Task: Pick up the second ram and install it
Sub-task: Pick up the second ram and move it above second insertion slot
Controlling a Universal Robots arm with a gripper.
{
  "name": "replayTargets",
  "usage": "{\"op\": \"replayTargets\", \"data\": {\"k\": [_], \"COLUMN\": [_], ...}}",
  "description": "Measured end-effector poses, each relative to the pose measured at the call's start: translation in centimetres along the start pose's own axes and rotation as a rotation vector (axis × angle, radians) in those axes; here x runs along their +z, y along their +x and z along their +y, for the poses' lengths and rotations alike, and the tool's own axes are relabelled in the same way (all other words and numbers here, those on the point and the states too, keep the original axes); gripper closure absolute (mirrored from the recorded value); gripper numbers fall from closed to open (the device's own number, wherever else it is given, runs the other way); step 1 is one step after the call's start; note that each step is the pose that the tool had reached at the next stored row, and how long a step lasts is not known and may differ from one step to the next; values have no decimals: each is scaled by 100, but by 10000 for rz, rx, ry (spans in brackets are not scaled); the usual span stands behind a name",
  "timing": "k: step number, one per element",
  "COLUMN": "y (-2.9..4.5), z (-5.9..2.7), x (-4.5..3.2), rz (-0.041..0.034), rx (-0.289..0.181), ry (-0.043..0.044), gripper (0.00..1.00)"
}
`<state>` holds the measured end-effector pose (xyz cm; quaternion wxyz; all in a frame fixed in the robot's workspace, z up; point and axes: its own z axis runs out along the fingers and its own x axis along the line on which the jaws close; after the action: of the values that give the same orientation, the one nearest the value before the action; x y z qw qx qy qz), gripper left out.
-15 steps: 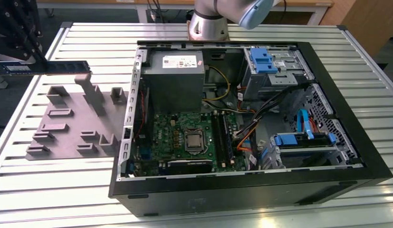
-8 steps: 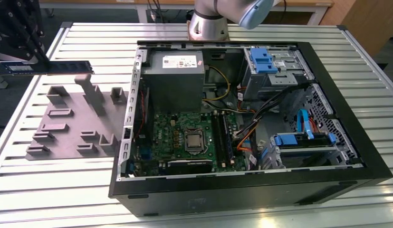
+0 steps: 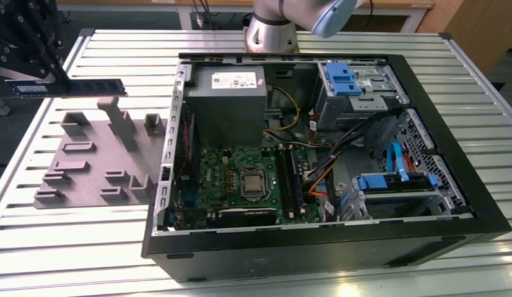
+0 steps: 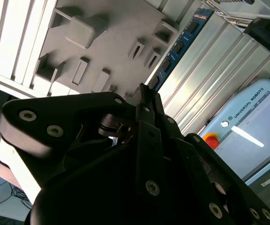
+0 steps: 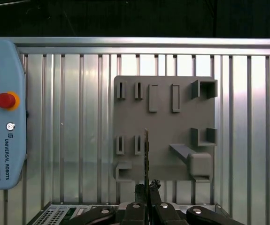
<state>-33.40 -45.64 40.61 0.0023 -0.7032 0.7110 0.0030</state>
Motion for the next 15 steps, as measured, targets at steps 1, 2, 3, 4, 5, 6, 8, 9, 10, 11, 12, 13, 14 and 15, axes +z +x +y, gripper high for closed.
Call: {"op": "replayTargets", "data": {"k": [1,2,3,4,5,6,8,9,10,11,12,13,14,15], "y": [0,0,0,0,-1,-1,-1,-1,-1,-1,-1,-1,-1,-1], "z": [-7,-16,-22,-29,-36,-43,-58,-66,-74,-81,-89,-96,-103,-110], "x": [0,0,0,0,0,0,0,0,0,0,0,0,0,0], "rz": [-1,-1,-1,-1,0,-1,-1,-1,-1,-1,-1,-1,-1,0], "rx": [0,0,0,0,0,0,0,0,0,1,0,0,1,1], "ry": [-1,-1,-1,-1,0,0,-1,-1,-1,0,0,0,0,-1], "gripper": [86,86,86,86,86,86,86,86,86,86,86,86,86,86]}}
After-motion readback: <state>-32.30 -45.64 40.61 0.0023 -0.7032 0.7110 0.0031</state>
